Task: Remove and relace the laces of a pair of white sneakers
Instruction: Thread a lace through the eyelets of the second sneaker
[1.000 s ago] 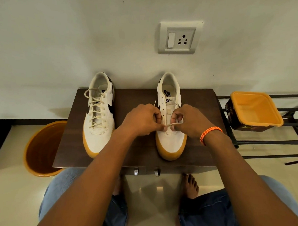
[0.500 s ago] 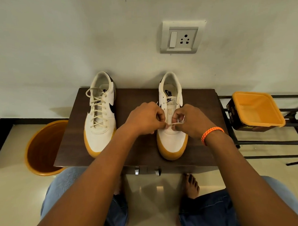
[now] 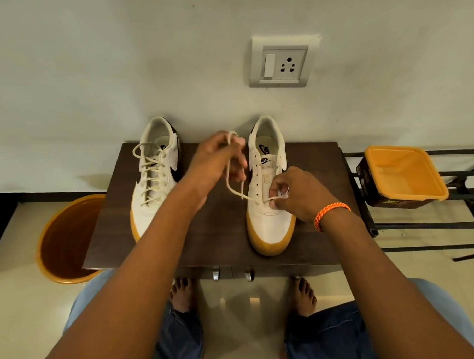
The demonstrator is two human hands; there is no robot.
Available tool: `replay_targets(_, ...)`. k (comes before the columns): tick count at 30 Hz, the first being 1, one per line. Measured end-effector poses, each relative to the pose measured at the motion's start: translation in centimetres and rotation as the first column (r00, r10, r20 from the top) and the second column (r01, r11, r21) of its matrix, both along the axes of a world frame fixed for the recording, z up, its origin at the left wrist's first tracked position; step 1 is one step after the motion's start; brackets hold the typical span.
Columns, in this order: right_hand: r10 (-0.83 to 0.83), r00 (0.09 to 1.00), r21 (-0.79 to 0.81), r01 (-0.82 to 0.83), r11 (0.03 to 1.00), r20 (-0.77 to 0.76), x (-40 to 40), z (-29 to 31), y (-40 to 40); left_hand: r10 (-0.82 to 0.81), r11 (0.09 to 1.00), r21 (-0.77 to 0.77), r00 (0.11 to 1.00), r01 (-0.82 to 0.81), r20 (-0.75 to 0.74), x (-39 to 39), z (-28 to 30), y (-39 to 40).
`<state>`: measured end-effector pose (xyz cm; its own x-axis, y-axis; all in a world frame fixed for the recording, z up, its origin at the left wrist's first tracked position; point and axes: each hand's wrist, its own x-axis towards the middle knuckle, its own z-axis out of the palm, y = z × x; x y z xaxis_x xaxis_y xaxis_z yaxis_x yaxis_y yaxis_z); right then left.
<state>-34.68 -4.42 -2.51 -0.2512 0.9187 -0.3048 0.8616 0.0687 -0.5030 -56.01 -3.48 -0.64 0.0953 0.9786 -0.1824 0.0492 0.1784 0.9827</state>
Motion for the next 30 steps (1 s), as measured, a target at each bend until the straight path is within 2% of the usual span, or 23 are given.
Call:
replay_targets(1,0.005,1.000,0.002,-0.005,1.000,0.004,-0.1,0.0,0.0,-0.100,0.994,0.012,0.969,0.105,-0.225,0.3,-0.6,-0.1)
replay_targets(2,0.006,1.000,0.006,-0.006,1.000,0.004,-0.1,-0.1,0.0,-0.201,0.975,0.002,0.892,0.221,-0.405,0.6,-1.2,-0.1)
replay_targets(4,0.000,1.000,0.015,0.000,1.000,-0.012,0.0,-0.2,0.0,-0.326,0.921,-0.053,0.689,0.386,-0.647,0.8,-2.3,-0.2)
replay_targets(6,0.000,1.000,0.022,0.000,1.000,-0.020,0.1,-0.2,0.0,-0.341,0.892,-0.094,0.523,0.441,-0.781,1.0,-2.8,-0.2)
replay_targets(8,0.007,1.000,0.020,-0.006,1.000,-0.018,0.0,-0.1,-0.1,-0.334,0.878,-0.091,0.465,0.470,-0.820,1.2,-3.0,-0.2)
replay_targets(10,0.007,1.000,0.011,-0.007,1.000,-0.017,0.0,0.0,-0.1,-0.365,0.858,-0.077,0.497,0.507,-0.788,1.1,-2.9,-0.2)
replay_targets(11,0.006,1.000,0.011,-0.006,1.000,-0.013,0.1,0.0,0.0,-0.385,0.862,-0.051,0.586,0.504,-0.713,1.0,-2.5,-0.3)
replay_targets(13,0.010,1.000,0.013,-0.010,1.000,-0.008,0.2,0.1,0.0,-0.322,0.931,0.032,0.861,0.363,-0.394,0.6,-1.4,-0.4)
replay_targets(14,0.010,1.000,0.010,-0.009,1.000,-0.017,0.2,0.1,0.0,-0.212,0.971,0.063,0.956,0.230,-0.205,0.2,-0.8,-0.3)
replay_targets(15,0.007,1.000,0.009,-0.006,1.000,-0.030,0.2,0.1,-0.1,-0.093,0.992,0.075,0.993,0.098,-0.069,-0.2,-0.5,-0.1)
replay_targets(16,0.003,0.999,0.014,-0.002,1.000,-0.040,0.3,0.2,-0.1,-0.002,0.998,0.070,0.999,0.005,-0.049,-0.5,-0.3,0.1)
replay_targets(17,0.005,0.999,0.022,-0.004,1.000,-0.038,0.2,0.2,-0.2,0.043,0.997,0.066,0.990,-0.034,-0.136,-0.8,-0.6,0.2)
replay_targets(18,0.012,1.000,0.030,-0.011,0.999,-0.027,0.3,0.2,-0.1,0.023,0.999,0.051,0.949,-0.007,-0.314,-0.9,-1.1,0.4)
replay_targets(19,0.023,1.000,0.035,-0.022,0.999,-0.020,0.4,0.2,0.0,-0.051,0.998,0.006,0.854,0.064,-0.518,-1.1,-1.9,0.5)
replay_targets(20,0.030,0.999,0.037,-0.030,0.999,-0.022,0.6,0.3,0.0,-0.137,0.990,-0.067,0.718,0.126,-0.682,-1.1,-2.5,0.4)
replay_targets(22,0.028,0.998,0.037,-0.026,0.999,-0.055,1.2,0.5,0.3,-0.200,0.978,-0.139,0.490,0.158,-0.848,-0.5,-3.1,-0.1)
replay_targets(23,0.020,0.997,0.044,-0.016,0.999,-0.080,1.6,0.7,0.3,-0.157,0.983,-0.094,0.441,0.161,-0.884,0.0,-3.3,-0.2)
replay_targets(25,0.008,0.991,0.062,0.000,0.998,-0.133,2.2,1.2,0.4,0.042,0.979,0.127,0.456,0.159,-0.889,1.1,-3.2,-0.4)
replay_targets(27,-0.003,0.981,0.053,0.014,0.998,-0.192,2.8,1.7,0.4,0.218,0.916,0.359,0.529,0.180,-0.820,2.2,-2.6,-0.4)
replay_targets(28,-0.015,0.973,0.046,0.027,0.999,-0.228,3.1,1.9,0.5,0.233,0.885,0.414,0.570,0.211,-0.788,2.5,-2.4,-0.5)
replay_targets(30,-0.045,0.947,0.032,0.058,0.998,-0.319,3.8,2.3,0.5,0.116,0.868,0.377,0.607,0.323,-0.787,3.3,-2.2,-0.6)
